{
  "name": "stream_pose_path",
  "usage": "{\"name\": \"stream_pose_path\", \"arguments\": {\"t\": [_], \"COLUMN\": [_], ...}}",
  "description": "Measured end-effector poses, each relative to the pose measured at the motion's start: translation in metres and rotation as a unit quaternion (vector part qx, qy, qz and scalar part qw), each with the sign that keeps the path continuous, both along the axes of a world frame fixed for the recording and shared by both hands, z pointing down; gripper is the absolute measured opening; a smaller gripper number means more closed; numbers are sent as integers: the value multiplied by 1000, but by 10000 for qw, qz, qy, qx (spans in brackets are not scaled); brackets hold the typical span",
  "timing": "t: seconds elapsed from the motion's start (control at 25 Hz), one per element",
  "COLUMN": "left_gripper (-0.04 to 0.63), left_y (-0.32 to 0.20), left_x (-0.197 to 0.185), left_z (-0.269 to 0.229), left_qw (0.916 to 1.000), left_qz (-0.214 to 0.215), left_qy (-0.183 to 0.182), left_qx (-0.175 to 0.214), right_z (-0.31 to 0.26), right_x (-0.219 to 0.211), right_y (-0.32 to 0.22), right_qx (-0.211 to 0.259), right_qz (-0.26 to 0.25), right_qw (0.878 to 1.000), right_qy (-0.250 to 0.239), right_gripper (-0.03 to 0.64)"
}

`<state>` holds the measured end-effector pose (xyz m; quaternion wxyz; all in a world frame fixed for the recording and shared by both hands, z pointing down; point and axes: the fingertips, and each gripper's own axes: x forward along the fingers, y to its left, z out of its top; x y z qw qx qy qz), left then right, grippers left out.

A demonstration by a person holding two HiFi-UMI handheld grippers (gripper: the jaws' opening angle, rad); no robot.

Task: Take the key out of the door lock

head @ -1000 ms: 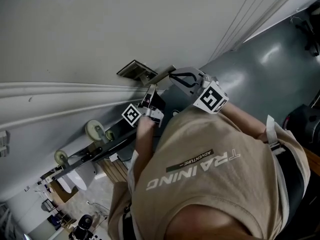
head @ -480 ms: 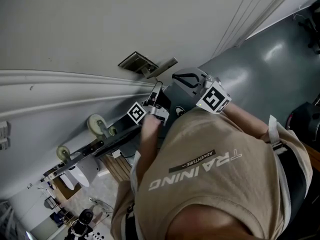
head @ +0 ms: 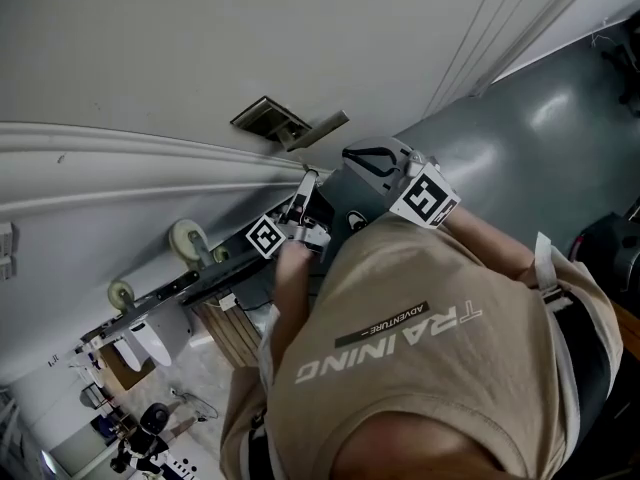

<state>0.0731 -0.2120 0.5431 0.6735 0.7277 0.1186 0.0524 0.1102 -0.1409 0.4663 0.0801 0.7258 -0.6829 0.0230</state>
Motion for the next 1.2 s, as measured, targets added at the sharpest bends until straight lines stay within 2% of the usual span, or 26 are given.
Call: {"name": "stream_pose_path", "arguments": {"t": [0.08, 0.16, 0.28, 0.4, 0.52, 0.64, 0.68, 0.76, 0.84, 1.0, 1.2], "left_gripper": [23, 23, 23, 23, 23, 23, 23, 23, 23, 23, 23], "left_y": [1, 2, 8, 9, 15, 22, 22, 23, 23, 29, 29], "left_x": [0, -1, 0, 4, -2, -4, -5, -9, -10, -15, -44], "left_z": [-12, -21, -29, -27, -26, -25, -26, -30, -38, -53, -63], "left_qw": [9995, 9972, 9893, 9862, 9853, 9788, 9724, 9517, 9345, 9186, 8867], "left_qz": [-50, -100, -221, -490, -592, -587, -570, -485, -446, -522, -652], "left_qy": [200, 273, 318, 301, 154, 5, -69, -196, -210, 26, 62], "left_qx": [239, 692, 1406, 1556, 1594, 1963, 2260, 3027, 3525, 3916, 4576], "right_z": [-2, 2, 24, 43, 41, 48, 49, 47, 49, 51, 36], "right_x": [4, 7, 12, 23, 20, 18, 17, 11, 6, -2, -23], "right_y": [3, 9, 23, 33, 41, 48, 49, 49, 49, 50, 46], "right_qx": [-2, -3, -126, -206, -48, -63, -65, -9, 34, 76, 86], "right_qz": [-82, -125, -170, -95, -13, 10, 3, -19, -14, 47, 11], "right_qw": [9999, 9999, 9997, 9995, 9992, 9987, 9987, 9986, 9983, 9983, 9992], "right_qy": [84, 21, -118, -206, -402, -496, -505, -532, -574, -572, -385], "right_gripper": [14, 14, 15, 14, 15, 15, 15, 15, 15, 15, 14]}}
